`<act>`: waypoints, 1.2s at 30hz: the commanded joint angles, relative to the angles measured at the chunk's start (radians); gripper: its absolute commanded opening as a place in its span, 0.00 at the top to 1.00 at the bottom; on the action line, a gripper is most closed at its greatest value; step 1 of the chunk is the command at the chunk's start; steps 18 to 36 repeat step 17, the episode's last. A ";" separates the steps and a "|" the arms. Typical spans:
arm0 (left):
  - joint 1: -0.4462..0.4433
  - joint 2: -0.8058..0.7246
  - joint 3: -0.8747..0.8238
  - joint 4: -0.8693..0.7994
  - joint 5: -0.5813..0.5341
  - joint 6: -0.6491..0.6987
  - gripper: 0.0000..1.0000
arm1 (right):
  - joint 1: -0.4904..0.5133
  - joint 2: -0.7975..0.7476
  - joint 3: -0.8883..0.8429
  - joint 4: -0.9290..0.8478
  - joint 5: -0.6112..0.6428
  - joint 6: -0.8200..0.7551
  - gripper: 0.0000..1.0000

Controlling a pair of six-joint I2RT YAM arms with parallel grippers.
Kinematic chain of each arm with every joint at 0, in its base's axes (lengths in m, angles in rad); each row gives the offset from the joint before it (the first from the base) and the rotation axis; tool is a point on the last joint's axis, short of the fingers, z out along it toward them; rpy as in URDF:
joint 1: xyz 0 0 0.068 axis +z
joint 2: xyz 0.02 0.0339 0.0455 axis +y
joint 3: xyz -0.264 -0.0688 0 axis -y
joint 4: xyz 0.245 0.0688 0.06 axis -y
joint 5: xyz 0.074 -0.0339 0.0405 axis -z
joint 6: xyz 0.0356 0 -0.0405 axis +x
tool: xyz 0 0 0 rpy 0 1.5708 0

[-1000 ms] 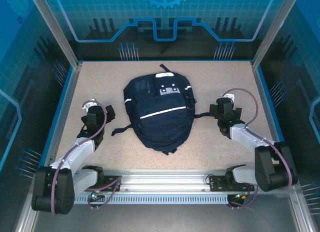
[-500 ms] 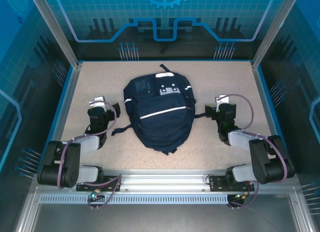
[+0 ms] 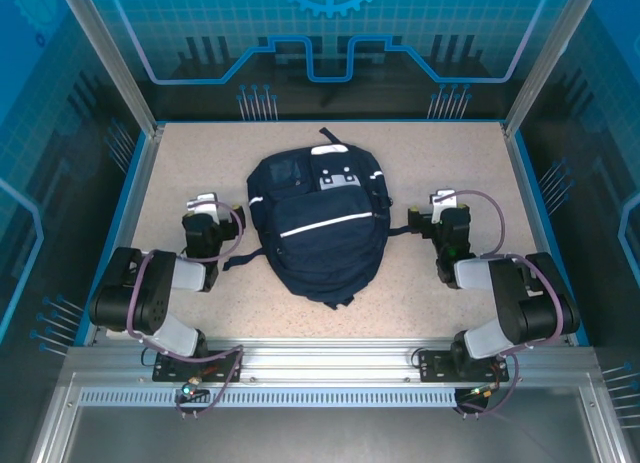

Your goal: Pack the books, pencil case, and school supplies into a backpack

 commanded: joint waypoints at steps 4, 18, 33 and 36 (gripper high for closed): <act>0.003 0.001 0.035 0.007 0.034 0.039 0.01 | -0.028 0.009 0.026 0.010 -0.011 0.009 0.00; -0.014 0.005 0.032 0.016 -0.020 0.047 0.01 | -0.029 0.009 0.024 0.010 -0.011 0.010 0.00; -0.014 0.005 0.032 0.016 -0.020 0.047 0.01 | -0.029 0.009 0.024 0.010 -0.011 0.010 0.00; -0.014 0.005 0.032 0.016 -0.020 0.047 0.01 | -0.029 0.009 0.024 0.010 -0.011 0.010 0.00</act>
